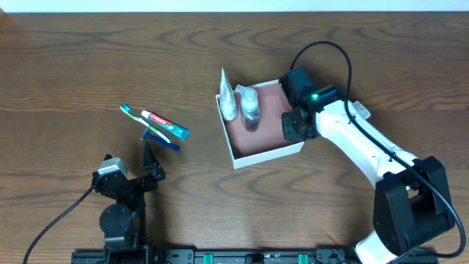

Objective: Pack container
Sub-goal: 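Lower the bottle, open the right gripper and push it into place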

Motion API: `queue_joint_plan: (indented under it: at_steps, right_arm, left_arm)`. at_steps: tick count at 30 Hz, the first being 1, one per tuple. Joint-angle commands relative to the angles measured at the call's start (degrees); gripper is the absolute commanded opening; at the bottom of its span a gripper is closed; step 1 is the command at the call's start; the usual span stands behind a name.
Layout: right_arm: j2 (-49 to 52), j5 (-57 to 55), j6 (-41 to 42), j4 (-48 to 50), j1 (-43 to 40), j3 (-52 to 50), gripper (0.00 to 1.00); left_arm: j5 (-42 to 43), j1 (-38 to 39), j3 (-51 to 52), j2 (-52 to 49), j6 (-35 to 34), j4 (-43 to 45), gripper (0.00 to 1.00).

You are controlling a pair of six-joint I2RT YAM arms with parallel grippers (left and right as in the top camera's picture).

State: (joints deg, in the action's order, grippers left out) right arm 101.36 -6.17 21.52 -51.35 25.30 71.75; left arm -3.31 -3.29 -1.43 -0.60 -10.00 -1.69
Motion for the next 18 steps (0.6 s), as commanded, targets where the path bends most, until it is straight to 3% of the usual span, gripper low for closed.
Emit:
queue_joint_plan:
  at_steps: [1, 3, 18]
  right_arm:
    - [0.0, 0.1, 3.5, -0.3, -0.4, -1.1, 0.06]
    - [0.0, 0.5, 5.3, -0.7, -0.4, -1.3, 0.02]
    - [0.0, 3.7, 11.3, -1.4, 1.8, -1.3, 0.01]
  left_arm:
    - [-0.5, -0.2, 1.2, 0.3, 1.2, -2.1, 0.98]
    - [-0.5, -0.2, 1.2, 0.3, 1.2, -2.1, 0.98]
    - [-0.5, -0.2, 1.2, 0.3, 1.2, -2.1, 0.98]
